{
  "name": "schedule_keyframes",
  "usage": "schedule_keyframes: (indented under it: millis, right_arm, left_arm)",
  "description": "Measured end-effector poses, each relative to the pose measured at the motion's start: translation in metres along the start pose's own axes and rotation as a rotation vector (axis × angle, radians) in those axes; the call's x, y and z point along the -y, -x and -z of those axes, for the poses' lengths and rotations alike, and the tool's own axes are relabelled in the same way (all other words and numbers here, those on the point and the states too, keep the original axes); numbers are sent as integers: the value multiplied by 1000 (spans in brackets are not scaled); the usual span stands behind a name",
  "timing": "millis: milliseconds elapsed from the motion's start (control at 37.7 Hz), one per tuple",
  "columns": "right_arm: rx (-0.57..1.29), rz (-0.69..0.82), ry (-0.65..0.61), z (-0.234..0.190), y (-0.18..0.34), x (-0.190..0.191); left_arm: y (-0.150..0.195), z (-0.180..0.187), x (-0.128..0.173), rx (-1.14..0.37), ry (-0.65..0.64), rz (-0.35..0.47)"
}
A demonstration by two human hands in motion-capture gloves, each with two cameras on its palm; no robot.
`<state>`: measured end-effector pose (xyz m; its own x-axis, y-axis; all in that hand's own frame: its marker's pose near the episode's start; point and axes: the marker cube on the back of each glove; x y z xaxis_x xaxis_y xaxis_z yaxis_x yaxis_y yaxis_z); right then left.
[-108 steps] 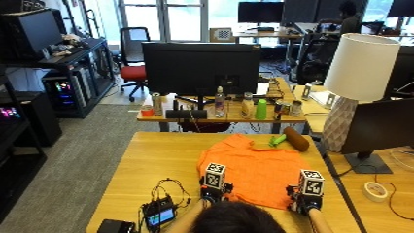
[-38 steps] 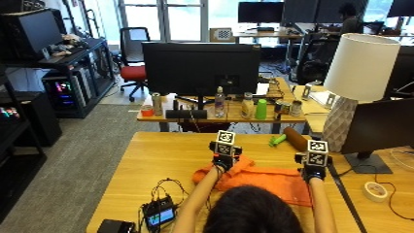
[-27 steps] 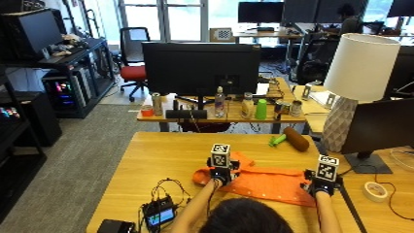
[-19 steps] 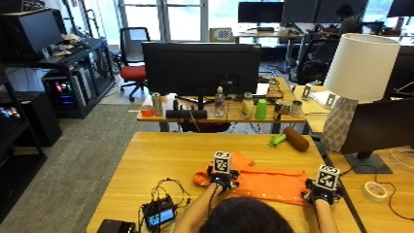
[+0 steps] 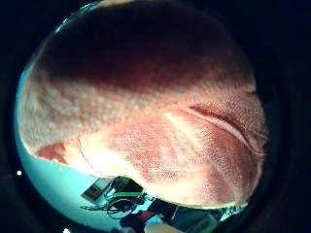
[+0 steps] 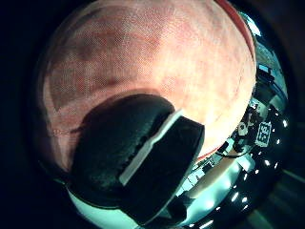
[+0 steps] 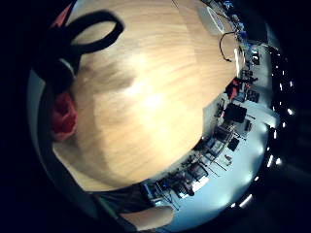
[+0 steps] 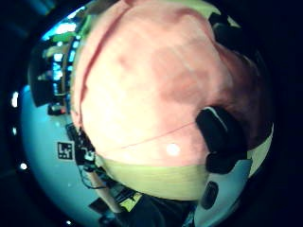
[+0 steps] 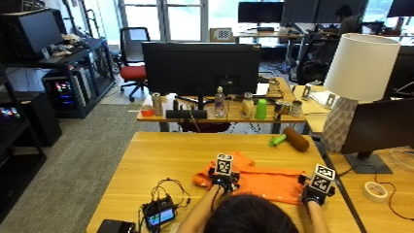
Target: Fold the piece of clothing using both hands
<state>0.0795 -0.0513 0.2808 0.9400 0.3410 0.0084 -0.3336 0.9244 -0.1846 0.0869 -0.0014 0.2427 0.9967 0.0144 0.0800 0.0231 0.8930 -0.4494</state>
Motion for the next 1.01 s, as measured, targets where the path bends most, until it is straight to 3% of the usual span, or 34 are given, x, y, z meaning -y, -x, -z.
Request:
schedule_keyframes:
  millis: [133,265,345,451,611,770,876,1009]
  right_arm:
    - [66,79,-122,24,17,-48]
    - [54,75,-188,11,15,-9]
    - [79,71,-193,31,9,-14]
    - [87,18,-159,47,-2,17]
    - [65,40,-193,104,13,5]
    - [40,130,-251,172,63,-32]
    - [15,194,-280,201,108,-56]
    - [-2,278,-331,218,175,-88]
  left_arm:
    - [0,-1,0,-2,1,7]
    - [-2,-1,-3,-12,16,3]
    - [-5,0,-7,-11,14,-12]
    - [-13,3,-9,-11,-18,-27]
    - [-19,6,-10,-79,-57,-89]
    - [-4,26,-15,-279,-80,-94]
    - [20,52,-22,-333,-165,-50]
    - [64,88,-32,-308,-330,97]
